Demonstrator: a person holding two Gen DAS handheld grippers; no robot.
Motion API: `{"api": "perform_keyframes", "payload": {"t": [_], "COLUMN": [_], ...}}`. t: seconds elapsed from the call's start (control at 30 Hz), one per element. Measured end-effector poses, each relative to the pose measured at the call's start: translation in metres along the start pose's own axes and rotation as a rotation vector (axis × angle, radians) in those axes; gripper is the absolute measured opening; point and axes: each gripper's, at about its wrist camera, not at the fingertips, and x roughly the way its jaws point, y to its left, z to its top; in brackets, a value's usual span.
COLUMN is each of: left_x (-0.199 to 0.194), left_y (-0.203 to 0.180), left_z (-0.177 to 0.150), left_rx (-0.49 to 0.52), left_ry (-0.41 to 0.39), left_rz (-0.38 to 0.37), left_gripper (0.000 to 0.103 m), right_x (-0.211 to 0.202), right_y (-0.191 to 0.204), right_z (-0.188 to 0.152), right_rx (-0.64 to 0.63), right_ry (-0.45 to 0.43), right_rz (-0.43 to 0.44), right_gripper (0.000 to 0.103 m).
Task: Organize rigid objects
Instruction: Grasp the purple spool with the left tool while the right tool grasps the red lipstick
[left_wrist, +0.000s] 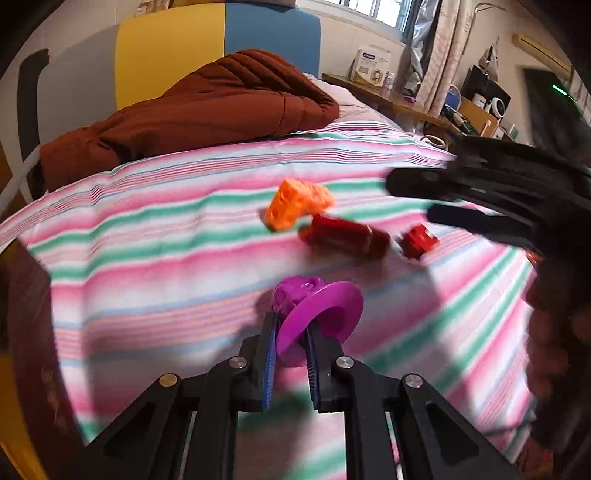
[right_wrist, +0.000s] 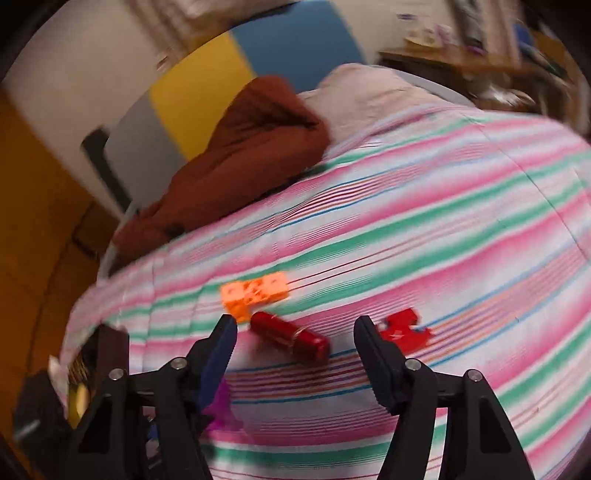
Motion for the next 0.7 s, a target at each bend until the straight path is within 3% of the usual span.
{"api": "perform_keyframes", "payload": {"t": [0.23, 0.43, 0.53, 0.57, 0.6, 0.7], "left_x": [-0.039, -0.066, -0.075, -0.078, -0.081, -0.094], "left_y": [-0.004, -0.004, -0.002, -0.003, -0.003, 0.0], "left_z": [-0.037, -0.052, -0.056, -0.058, -0.058, -0.06], "left_rx": [0.021, 0.03, 0.019, 0.024, 0.032, 0.034], "left_ry": [-0.023, -0.051, -0.059, -0.066, -0.07, -0.089], "left_rz": [-0.04, -0.065, -0.071, -0.066, -0.061, -0.067], "left_gripper": [0.013, 0.013, 0.013, 0.013, 0.013, 0.013], "right_x": [0.02, 0.048, 0.051, 0.053, 0.055, 0.054], "right_y": [0.031, 0.041, 0.038, 0.038, 0.037, 0.041], "right_z": [-0.006, -0.014, -0.015, -0.016, -0.016, -0.021], "right_rx": [-0.209, -0.326, -0.334, -0.337, -0.341, -0.349], "right_ry": [0.001, 0.062, 0.073, 0.081, 0.091, 0.115], "right_rz": [-0.031, -0.108, -0.127, -0.131, -0.136, -0.107], "right_gripper": [0.067, 0.066, 0.053, 0.037, 0.028, 0.028]}}
